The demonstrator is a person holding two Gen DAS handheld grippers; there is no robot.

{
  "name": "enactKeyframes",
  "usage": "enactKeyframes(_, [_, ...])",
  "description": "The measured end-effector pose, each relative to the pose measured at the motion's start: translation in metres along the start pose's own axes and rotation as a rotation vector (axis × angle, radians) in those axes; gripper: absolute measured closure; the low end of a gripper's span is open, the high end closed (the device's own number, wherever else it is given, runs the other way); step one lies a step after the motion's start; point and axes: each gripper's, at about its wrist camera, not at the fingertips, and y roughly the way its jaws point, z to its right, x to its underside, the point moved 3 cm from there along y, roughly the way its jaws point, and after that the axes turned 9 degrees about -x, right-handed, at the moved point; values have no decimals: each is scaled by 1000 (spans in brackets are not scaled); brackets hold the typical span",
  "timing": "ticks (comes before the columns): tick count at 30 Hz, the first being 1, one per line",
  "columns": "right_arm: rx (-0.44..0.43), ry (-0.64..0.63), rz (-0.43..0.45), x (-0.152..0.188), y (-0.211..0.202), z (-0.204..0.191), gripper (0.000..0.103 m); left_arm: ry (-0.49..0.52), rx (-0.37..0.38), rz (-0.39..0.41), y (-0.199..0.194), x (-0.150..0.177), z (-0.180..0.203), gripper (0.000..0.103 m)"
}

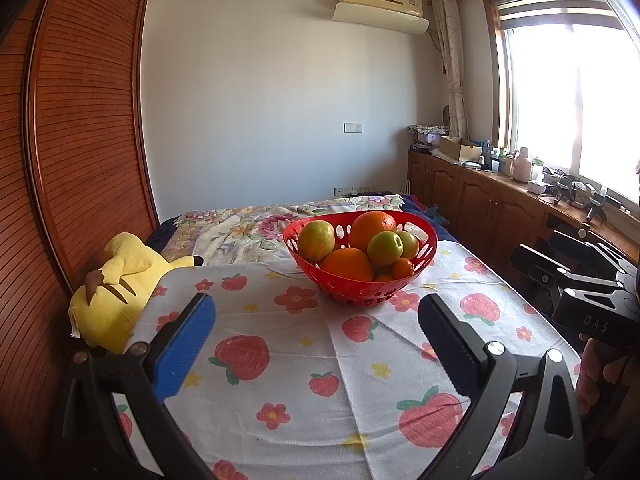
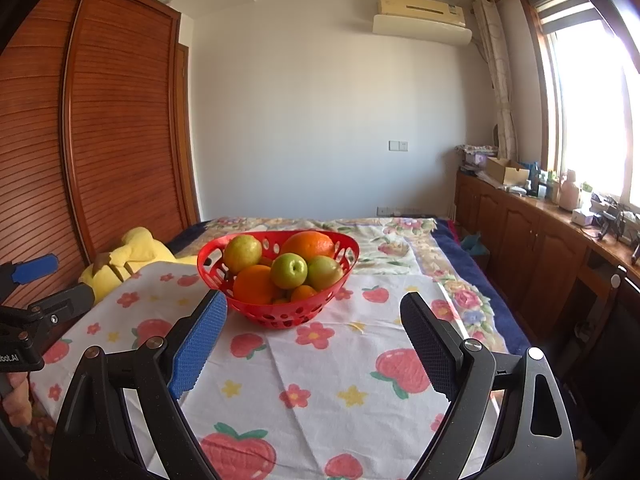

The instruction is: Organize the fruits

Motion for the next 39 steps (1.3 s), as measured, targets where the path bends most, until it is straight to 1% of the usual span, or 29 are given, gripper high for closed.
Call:
enactKeyframes(17, [12,-1,16,-2,-5,1,13,2,-1,25,-10,-3,0,1])
enactKeyframes(39, [14,1,18,-2,-6,1,13,1,-4,26,-12,-4,-1,1])
